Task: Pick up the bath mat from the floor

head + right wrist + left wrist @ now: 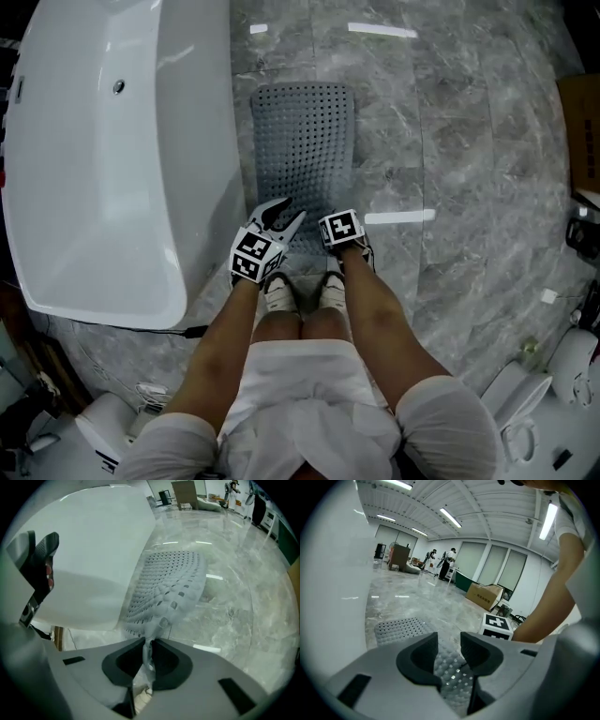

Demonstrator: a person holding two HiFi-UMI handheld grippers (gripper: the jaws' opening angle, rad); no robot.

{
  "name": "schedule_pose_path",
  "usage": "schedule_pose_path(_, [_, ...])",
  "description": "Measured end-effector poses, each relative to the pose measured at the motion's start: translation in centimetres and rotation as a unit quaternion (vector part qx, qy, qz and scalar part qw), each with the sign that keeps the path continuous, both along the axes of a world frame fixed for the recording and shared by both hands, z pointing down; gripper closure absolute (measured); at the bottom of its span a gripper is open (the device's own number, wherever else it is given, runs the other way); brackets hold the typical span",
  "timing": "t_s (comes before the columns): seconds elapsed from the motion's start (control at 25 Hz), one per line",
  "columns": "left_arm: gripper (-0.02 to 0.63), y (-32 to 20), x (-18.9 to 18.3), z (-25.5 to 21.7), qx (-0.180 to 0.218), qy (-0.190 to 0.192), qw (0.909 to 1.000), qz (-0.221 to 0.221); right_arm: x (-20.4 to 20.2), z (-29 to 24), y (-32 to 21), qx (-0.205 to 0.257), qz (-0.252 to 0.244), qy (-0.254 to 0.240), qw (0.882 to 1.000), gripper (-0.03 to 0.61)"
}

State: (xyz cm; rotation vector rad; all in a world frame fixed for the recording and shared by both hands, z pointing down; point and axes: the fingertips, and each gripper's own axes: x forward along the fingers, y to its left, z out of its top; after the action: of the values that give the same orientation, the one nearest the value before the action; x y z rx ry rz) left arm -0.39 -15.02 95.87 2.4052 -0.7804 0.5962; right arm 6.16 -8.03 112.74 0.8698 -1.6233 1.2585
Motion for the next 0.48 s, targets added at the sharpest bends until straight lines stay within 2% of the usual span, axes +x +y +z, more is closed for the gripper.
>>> schedule_pose_path(0.24, [0.459,0.6,-1.8,-6.0,-0.007,-0.012,0.9996,-0.026,-2.5,-7.0,-1.6,0.008,-0.058,-0.009,0.998,0.526])
schedule_pose_path(0.4, [0.459,0.6,-2.4,-8.5,-0.012,-0.012,0.9994,-0.032,-3.2,-10.1,-1.1,-0.013,-0.088,-0.011,0.996,0.526])
schedule_pose_path(0.48, [0.459,0.8,-2.5,-9.5,-0.015,-0.012,0.9993,-0.033,-3.1,-11.1,-2.0,0.006,-0.105,-0.002,0.994,0.526])
